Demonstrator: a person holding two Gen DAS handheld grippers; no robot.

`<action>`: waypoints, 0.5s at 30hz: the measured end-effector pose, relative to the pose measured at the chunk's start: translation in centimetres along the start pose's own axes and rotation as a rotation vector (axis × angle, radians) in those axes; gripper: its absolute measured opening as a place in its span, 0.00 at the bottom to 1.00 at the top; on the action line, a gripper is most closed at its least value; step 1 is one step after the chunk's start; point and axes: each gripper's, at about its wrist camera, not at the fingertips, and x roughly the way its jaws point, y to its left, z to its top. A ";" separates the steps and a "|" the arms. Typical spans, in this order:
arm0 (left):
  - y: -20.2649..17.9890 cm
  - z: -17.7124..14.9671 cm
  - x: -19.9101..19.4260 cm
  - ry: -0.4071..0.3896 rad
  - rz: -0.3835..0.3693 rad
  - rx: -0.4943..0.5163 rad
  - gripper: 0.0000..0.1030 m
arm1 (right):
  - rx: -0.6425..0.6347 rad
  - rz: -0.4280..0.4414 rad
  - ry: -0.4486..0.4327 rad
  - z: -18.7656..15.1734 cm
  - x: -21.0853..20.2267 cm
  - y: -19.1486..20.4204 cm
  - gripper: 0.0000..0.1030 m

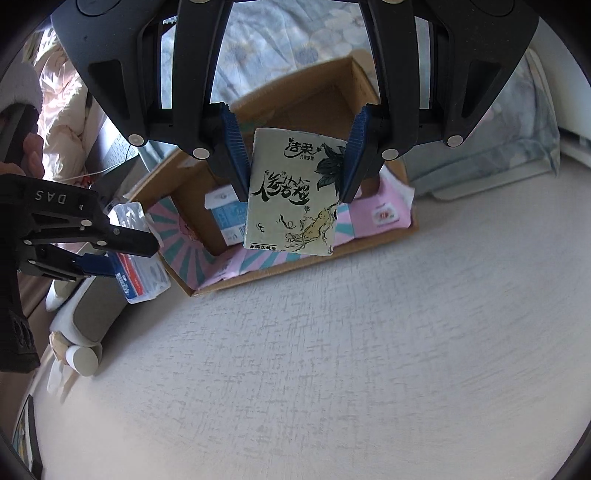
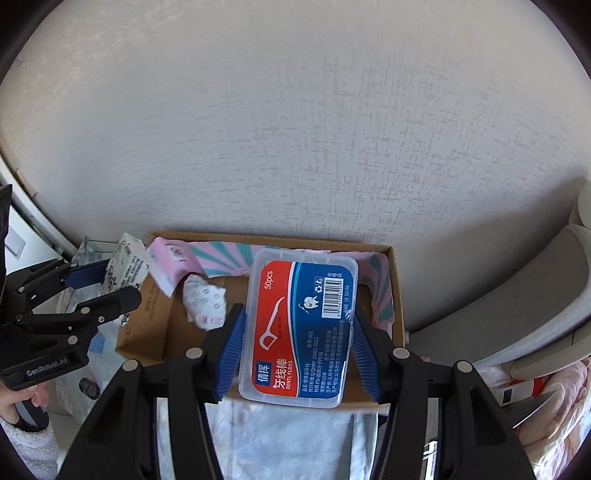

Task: Organize objects
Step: 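Lift and carry the floss case and tissue pack over the cardboard box, then open right tool to drop the floss case while left tool drops the tissue pack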

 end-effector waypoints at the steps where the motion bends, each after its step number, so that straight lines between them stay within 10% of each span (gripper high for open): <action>1: 0.1 0.3 0.4 0.006 -0.004 0.002 0.43 | 0.001 0.000 0.007 0.3 0.3 -0.2 0.49; 15: 0.0 1.3 6.6 0.119 -0.004 0.057 0.43 | 0.048 0.009 0.130 1.5 6.6 -2.2 0.49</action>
